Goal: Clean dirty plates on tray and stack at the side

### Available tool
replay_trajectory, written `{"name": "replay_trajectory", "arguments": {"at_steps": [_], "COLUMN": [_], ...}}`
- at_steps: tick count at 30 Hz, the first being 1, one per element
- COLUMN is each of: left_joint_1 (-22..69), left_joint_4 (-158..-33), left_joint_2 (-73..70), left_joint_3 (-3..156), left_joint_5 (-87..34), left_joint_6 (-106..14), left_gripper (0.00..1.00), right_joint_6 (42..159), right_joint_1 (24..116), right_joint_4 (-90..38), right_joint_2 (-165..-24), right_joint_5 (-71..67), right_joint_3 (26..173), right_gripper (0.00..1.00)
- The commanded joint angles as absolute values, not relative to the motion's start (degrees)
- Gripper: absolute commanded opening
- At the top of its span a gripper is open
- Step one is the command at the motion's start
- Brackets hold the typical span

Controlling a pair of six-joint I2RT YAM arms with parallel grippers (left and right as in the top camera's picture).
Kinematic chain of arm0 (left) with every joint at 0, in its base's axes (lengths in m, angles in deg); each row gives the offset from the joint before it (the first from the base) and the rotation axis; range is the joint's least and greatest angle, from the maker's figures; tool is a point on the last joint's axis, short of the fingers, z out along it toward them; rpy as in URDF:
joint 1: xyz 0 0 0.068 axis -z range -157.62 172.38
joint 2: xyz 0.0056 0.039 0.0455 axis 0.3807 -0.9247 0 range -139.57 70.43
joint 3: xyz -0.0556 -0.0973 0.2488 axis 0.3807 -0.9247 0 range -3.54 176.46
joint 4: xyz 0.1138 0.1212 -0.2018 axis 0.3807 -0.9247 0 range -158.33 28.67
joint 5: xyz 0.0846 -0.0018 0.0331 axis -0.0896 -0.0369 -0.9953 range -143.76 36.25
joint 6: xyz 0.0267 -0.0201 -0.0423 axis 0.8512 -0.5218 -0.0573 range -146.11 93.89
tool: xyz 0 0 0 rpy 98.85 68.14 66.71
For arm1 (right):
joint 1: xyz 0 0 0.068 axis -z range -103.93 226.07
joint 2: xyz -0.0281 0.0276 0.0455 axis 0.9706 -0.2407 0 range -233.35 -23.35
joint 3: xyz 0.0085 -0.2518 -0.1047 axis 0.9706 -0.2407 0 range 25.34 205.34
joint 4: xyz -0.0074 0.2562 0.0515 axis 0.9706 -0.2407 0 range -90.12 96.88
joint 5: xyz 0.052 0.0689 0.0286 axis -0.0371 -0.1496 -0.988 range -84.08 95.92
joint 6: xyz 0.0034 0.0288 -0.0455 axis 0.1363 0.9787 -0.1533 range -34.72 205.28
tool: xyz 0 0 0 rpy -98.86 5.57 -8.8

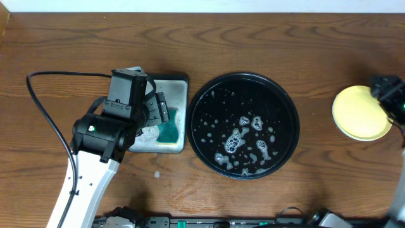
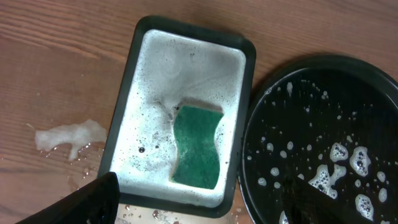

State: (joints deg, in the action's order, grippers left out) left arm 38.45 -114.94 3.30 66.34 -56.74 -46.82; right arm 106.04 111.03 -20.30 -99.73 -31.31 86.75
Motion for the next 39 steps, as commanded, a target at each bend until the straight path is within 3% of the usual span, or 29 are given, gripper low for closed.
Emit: {"name": "replay_trajectory", "arguments": {"at_steps": [1, 7, 8, 11, 15, 23, 27, 31, 39], "left_joint_1": [38.2, 38.3, 38.2, 38.2, 38.2, 38.3, 38.3, 38.3, 38.2], "left_joint_4": [-114.9, -114.9, -114.9, -114.9, -114.9, -114.9, -114.9, -114.9, -114.9], "left_joint_2": [3.1, 3.1, 3.1, 3.1, 3.1, 3.1, 3.1, 3.1, 3.1], "left_joint_3": [67.6, 67.6, 67.6, 67.6, 67.6, 67.6, 67.6, 67.6, 67.6], "left_joint_5": [-57.2, -57.2, -57.2, -57.2, -57.2, -57.2, -57.2, -57.2, -57.2], "left_joint_6": [-46.3, -46.3, -46.3, -46.3, -46.3, -46.3, -46.3, -46.3, -46.3], "left_gripper": [0.83, 0.83, 0.83, 0.83, 0.83, 0.83, 0.83, 0.83, 0.83], "right_joint_6": [100.5, 95.0, 95.0, 95.1, 95.1, 82.5, 77.9, 77.9, 77.9], "right_joint_1": [101.0, 78.8, 75.8, 65.1, 58.7, 59.7, 60.0, 62.7, 72.9], "right_joint_4": [-25.4, -35.0, -36.0, -38.2, -38.4, -40.7, -38.4, -29.4, -16.1], "right_joint_2": [-89.7, -79.0, -78.2, -76.1, -75.8, -73.0, -67.4, -60.0, -41.0], "right_joint_5": [-37.8, -35.2, -34.3, -33.5, -33.3, -32.7, -21.8, -13.4, -14.4], "right_joint_3": [88.0, 88.0, 88.0, 88.0, 88.0, 87.9, 86.0, 77.7, 55.7], "right_gripper": [0.66, 0.69, 0.99, 0.99, 0.99, 0.99, 0.99, 0.99, 0.99]}}
